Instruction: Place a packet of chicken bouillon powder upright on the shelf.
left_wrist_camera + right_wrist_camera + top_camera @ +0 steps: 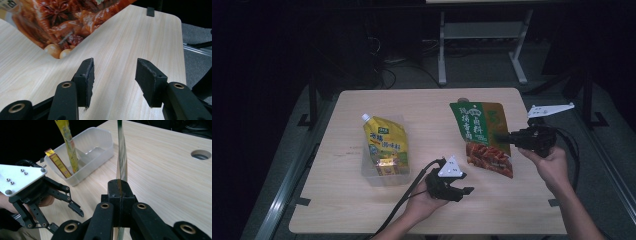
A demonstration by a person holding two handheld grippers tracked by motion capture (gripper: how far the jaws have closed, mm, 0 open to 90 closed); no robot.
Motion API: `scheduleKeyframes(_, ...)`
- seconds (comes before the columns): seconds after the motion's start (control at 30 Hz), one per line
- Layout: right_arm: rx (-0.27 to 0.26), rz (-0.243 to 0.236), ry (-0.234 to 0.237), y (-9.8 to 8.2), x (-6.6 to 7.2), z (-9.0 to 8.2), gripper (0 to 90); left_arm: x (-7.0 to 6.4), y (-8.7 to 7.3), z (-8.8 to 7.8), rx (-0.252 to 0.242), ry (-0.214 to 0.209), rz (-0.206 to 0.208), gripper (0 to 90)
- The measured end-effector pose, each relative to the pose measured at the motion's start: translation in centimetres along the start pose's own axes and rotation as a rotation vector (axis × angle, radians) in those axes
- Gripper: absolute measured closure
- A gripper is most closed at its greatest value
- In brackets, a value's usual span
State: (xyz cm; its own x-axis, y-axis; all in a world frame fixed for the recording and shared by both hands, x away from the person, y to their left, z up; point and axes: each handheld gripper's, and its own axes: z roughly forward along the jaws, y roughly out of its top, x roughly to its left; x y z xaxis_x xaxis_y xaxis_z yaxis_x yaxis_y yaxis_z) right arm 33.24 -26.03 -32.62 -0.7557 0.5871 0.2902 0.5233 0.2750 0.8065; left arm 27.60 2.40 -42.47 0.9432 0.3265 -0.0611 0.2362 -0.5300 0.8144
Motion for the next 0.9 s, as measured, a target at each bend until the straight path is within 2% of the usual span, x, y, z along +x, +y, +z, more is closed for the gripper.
scheduleKeyframes(0.2, -0.004, -0.023, 0.026, 1.0, 0.5, 0.6, 89.9, -0.3, -0.4, -0.6, -0.011, -0.012, -0.001, 46.9)
scheduleKeyframes(0.43, -0.020, -0.035, 0.044, 1.9, 0.7, 1.3, 89.9, -0.6, -0.6, -1.3, -0.006, -0.026, 0.019, 44.8)
scheduleKeyframes(0.6, -0.037, -0.040, 0.054, 2.6, 0.8, 1.9, 89.9, -0.6, -1.0, -1.9, -0.007, -0.027, 0.017, 39.6)
scheduleKeyframes(0.9, -0.035, -0.058, 0.064, 3.9, 1.2, 2.8, 89.9, -0.8, -1.5, -2.8, -0.004, -0.030, 0.024, 32.4)
